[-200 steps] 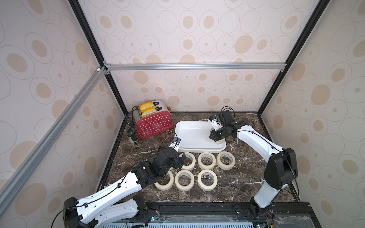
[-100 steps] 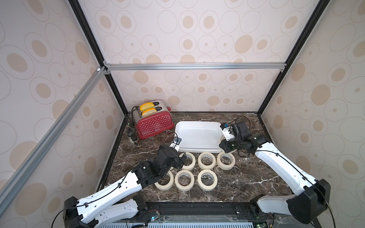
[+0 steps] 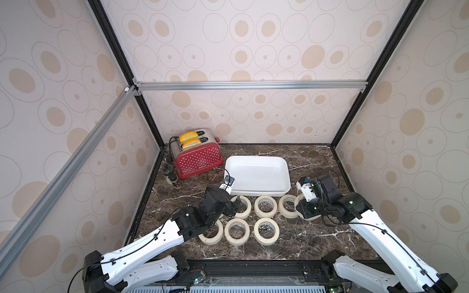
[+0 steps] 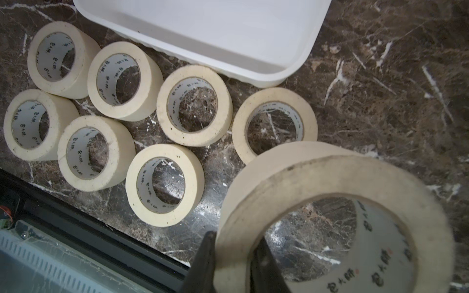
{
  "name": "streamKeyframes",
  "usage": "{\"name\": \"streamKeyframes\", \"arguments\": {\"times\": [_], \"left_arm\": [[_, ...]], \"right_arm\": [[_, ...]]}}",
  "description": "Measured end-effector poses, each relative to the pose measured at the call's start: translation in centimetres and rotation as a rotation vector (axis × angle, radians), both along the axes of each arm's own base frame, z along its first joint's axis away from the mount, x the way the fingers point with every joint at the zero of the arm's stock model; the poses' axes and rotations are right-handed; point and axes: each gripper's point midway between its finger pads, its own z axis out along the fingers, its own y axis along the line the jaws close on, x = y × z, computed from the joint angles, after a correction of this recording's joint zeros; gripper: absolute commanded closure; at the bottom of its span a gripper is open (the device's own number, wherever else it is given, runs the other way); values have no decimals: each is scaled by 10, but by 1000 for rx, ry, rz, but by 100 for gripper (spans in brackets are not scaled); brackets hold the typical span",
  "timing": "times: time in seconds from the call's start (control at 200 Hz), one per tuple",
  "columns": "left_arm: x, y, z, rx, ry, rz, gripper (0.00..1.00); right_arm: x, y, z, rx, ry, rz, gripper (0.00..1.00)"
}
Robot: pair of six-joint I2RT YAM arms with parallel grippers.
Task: Take out the art tape in the storage box
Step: Place the art tape at the center of the board.
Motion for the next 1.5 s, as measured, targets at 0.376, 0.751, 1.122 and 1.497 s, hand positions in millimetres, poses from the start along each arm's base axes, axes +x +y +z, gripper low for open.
{"name": "streamKeyframes", "arguments": {"times": [0.376, 0.751, 1.122, 1.497], "left_arm": [[1, -1, -2, 4, 3, 0, 1], [1, -1, -3, 8, 6, 0, 1], [2, -2, -5, 14, 9, 1, 1], [3, -3, -10, 32, 20, -1, 1]], "right_arm": [[-47, -5, -50, 19, 204, -51, 90], [-59, 8, -85, 59, 286, -78, 90], [-42, 21, -108, 28, 312, -80, 90], [-35, 21, -128, 3, 304, -88, 88]]}}
